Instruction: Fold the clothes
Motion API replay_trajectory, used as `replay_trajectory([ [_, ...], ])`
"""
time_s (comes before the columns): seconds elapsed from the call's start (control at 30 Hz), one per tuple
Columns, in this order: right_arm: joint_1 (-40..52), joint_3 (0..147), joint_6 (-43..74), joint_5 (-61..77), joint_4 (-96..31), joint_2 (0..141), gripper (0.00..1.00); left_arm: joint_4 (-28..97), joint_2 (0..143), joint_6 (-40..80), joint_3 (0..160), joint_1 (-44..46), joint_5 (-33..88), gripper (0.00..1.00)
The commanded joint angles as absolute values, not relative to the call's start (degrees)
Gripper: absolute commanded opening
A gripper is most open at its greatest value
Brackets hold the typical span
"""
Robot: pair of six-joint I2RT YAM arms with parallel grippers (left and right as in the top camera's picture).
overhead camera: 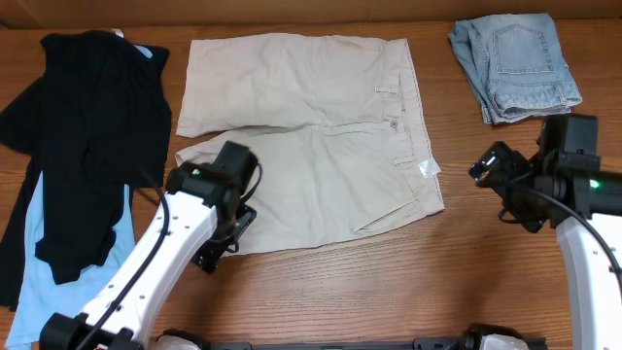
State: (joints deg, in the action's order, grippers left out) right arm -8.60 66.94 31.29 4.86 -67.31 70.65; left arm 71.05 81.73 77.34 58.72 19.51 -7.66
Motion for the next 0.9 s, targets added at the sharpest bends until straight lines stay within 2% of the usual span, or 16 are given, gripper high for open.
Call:
replay_trajectory([
  [0.0,-8.64,66.3,31.75,3.9,-66.3,72.31,1.0,67.09,81.23,75.33,51.9,14.68,-0.49,0.83],
  [0.17,-8.64,65.91,31.7,3.95,-65.08,73.89,1.0,62.35,81.23,75.37,48.42,12.75,0.69,0.83],
  [0.37,-8.64,65.6,31.53,3.9,-64.25,74.7,1.0,55.13,81.25,75.37,43.42,10.11,0.64,0.66],
  [0.63,-8.62,65.56,31.53,3.95,-63.24,74.72,1.0,52.34,81.25,75.35,40.4,3.05,-2.09,0.66],
  [0.87,-8.62,65.52,31.53,3.95,-63.07,74.72,1.0,43.35,81.28,75.33,37.32,0.71,-3.14,0.67],
])
